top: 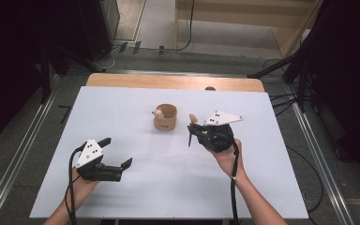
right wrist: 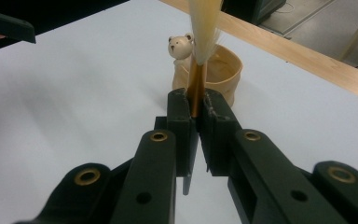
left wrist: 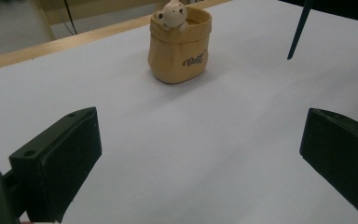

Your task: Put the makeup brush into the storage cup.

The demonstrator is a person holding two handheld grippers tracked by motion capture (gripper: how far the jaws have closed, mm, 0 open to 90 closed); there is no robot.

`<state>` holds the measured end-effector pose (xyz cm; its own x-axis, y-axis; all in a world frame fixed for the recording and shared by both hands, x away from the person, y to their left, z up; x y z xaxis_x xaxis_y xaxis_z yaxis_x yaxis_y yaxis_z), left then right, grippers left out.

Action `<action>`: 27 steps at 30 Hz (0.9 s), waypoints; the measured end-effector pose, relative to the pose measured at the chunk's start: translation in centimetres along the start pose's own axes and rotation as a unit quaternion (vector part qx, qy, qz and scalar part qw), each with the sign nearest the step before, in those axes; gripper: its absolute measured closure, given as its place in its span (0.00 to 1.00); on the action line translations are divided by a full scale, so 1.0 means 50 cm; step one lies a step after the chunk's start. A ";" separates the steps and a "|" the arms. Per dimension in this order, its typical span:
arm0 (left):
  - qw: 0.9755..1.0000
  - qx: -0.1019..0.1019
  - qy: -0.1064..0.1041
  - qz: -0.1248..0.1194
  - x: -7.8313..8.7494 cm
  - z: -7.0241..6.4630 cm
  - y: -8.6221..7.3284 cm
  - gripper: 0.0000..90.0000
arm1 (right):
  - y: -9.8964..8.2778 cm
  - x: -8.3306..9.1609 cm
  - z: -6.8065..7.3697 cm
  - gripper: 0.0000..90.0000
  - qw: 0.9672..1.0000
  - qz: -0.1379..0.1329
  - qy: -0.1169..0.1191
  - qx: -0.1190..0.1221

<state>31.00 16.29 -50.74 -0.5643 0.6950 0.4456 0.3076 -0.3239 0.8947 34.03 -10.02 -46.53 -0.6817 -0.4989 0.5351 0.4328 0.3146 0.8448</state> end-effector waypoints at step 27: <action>1.000 -0.010 -0.006 0.008 -0.005 -0.003 -0.005 0.00 | 0.063 -0.001 -0.031 0.94 1.000 -0.003 -0.016 0.016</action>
<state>30.93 16.11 -51.06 -0.5510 0.6969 0.4590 0.3010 -0.3470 0.8882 36.34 -10.26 -43.89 -0.7029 -0.4752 0.5293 0.4098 0.3377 0.8474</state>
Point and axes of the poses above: each handheld gripper's, and its own axes: x roughly backward along the jaws, y roughly out of its top, z roughly to its left, the point moved 9 cm from there along -x, roughly forward along the jaws, and after that the axes turned 6 degrees about -y, right-handed, at the moved point
